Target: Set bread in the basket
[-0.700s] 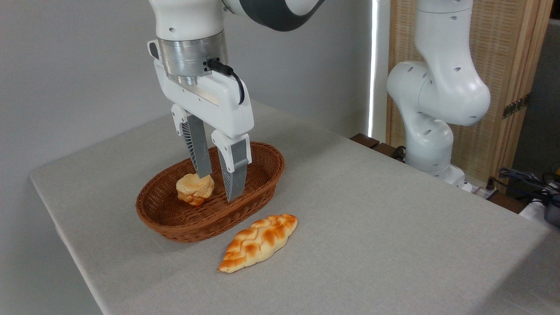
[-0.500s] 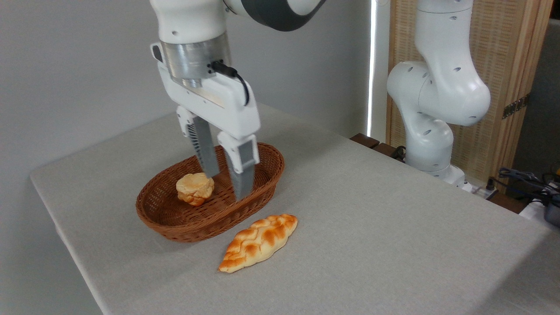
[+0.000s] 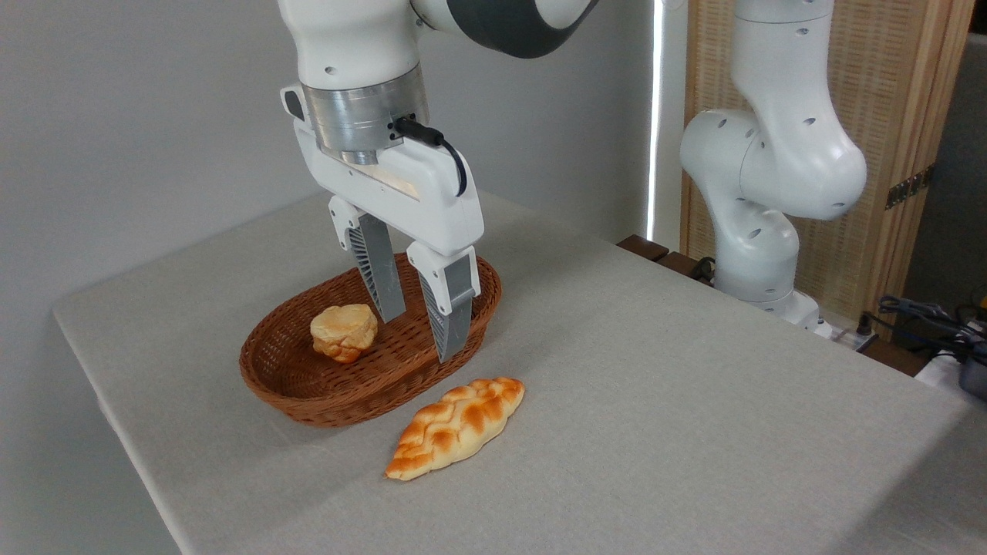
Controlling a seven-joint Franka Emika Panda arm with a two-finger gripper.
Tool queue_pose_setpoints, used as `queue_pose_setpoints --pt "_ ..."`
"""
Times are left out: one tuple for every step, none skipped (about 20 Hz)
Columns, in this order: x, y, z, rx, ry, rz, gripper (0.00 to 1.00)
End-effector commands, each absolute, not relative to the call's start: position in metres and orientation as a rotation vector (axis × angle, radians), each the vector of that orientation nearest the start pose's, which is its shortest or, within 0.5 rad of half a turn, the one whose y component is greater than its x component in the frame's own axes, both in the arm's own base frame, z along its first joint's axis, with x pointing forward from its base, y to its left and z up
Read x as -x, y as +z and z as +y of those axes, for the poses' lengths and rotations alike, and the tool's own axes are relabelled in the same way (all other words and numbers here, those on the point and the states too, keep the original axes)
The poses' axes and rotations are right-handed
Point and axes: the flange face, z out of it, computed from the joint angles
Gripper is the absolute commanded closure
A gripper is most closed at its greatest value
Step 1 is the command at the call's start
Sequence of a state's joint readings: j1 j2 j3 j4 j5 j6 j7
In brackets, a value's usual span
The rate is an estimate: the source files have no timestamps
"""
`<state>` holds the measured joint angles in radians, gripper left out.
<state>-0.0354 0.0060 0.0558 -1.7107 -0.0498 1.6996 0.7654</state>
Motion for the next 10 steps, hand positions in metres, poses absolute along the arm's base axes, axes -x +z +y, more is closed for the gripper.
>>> queue_pose_setpoints --pt "-0.5611 0.5712 0.0067 2.971 0.01 1.171 0.0" --pt "-0.5611 0.5712 0.0067 2.971 0.01 1.171 0.0" --pt "-0.5609 0.5711 0.0066 2.972 0.012 1.171 0.0" --pt "-0.5609 0.5711 0.0066 2.972 0.012 1.171 0.0" --pt "-0.5614 0.5704 0.0066 2.972 0.013 1.171 0.0" --pt "-0.5618 0.5695 0.0075 2.973 0.015 1.169 0.0" --pt "-0.5622 0.5686 0.0066 2.973 0.017 1.171 0.0" --pt "-0.5622 0.5686 0.0058 2.972 0.017 1.174 0.0" --pt "-0.5618 0.5695 0.0041 2.969 0.015 1.178 0.0" --pt "-0.5616 0.5674 0.0015 2.968 0.02 1.185 0.0"
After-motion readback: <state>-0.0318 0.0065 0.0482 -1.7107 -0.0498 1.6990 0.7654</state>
